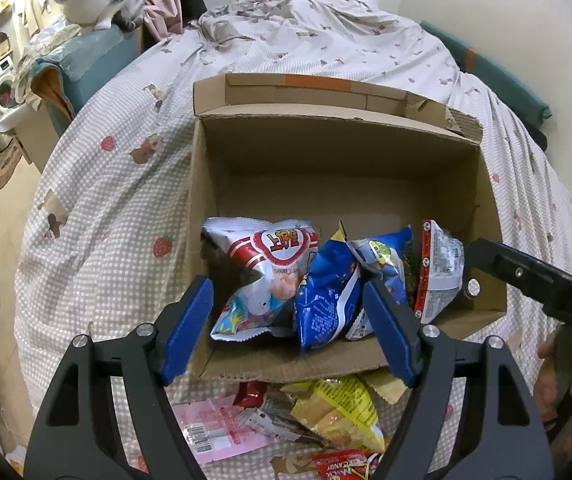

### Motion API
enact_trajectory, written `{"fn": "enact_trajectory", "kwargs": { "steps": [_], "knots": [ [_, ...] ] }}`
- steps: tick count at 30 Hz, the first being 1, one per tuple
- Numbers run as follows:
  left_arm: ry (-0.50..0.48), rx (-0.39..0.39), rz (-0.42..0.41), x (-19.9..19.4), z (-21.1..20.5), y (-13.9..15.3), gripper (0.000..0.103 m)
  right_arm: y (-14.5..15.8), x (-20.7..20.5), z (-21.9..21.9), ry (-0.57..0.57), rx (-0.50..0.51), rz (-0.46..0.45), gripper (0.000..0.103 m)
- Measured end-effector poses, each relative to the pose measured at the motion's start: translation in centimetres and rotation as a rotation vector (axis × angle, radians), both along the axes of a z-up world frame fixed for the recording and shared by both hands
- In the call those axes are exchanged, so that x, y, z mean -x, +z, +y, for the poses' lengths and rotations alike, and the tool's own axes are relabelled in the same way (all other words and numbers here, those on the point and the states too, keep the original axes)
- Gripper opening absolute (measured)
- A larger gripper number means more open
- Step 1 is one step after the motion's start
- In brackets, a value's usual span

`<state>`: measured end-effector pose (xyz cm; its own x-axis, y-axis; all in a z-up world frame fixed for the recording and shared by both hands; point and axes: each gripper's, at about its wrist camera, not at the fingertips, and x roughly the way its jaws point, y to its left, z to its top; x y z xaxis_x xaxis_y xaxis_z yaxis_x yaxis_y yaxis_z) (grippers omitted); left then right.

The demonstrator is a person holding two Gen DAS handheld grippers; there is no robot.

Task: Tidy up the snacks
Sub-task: 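Lower both bags into the box and open both tools, then grasp the red milk candy bag with the left tool while the right tool moves toward the yellow bag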

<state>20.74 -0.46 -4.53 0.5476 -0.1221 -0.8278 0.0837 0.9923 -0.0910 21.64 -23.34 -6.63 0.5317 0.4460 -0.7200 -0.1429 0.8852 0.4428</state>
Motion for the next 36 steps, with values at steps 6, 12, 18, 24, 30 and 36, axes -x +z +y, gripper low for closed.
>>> {"fn": "enact_trajectory", "kwargs": {
  "steps": [6,12,18,24,30,36],
  "knots": [
    [0.043,-0.015,-0.031,1.6,1.6,1.1,0.075,0.7,2.3,0.3,0.017,0.012,0.004,0.085],
    [0.09,-0.02,-0.051,3.1,2.6,1.9,0.075,1.9,4.3,0.2,0.019,0.017,-0.004,0.085],
    [0.109,-0.005,-0.041,5.2,3.4,2.1,0.075,1.4,6.8,-0.5,-0.009,0.0,0.028,0.085],
    [0.118,0.01,-0.016,7.2,4.1,2.0,0.075,1.0,9.5,-0.2,0.003,0.008,0.054,0.085],
    [0.128,-0.009,0.034,9.2,4.3,1.2,0.081,0.0,11.2,-0.1,0.012,0.036,0.106,0.085],
    [0.121,0.053,0.148,10.8,3.5,-1.2,0.081,-2.3,11.5,-0.2,-0.02,0.081,0.217,0.085]
  ]
}}
